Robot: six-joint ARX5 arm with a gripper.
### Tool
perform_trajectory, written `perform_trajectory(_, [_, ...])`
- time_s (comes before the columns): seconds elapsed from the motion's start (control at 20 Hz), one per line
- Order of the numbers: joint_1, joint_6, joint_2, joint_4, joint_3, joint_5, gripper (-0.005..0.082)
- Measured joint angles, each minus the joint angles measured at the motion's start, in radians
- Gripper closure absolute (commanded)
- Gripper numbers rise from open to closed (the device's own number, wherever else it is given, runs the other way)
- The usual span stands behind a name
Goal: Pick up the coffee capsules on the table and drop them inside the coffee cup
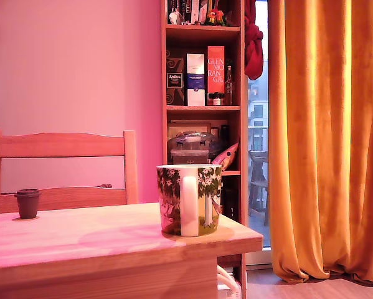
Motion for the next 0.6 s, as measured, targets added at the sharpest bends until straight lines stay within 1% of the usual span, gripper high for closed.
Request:
perform_trajectory(0.05, [0.0, 0.0, 0.024, 0.005, 0.0, 0.0, 0.0777])
perform_trajectory(0.1, [0.0, 0.0, 0.043, 0.01, 0.0, 0.0, 0.0742])
perform_trajectory(0.15, [0.0, 0.0, 0.058, 0.013, 0.0, 0.0, 0.0617])
perform_trajectory(0.2, [0.0, 0.0, 0.069, 0.018, 0.0, 0.0, 0.0397])
perform_trajectory(0.25, [0.0, 0.0, 0.079, 0.036, 0.0, 0.0, 0.0216])
perform_trajectory(0.3, [0.0, 0.004, 0.087, 0.063, 0.0, 0.0, 0.0141])
perform_trajectory(0.35, [0.0, 0.005, 0.094, 0.09, 0.0, 0.0, 0.0145])
perform_trajectory(0.4, [0.0, 0.024, 0.098, 0.107, 0.0, 0.0, 0.0148])
perform_trajectory(0.45, [0.0, 0.03, 0.104, 0.117, 0.0, 0.0, 0.0148])
perform_trajectory(0.6, [0.0, 0.031, 0.149, 0.139, 0.0, 0.0, 0.0148])
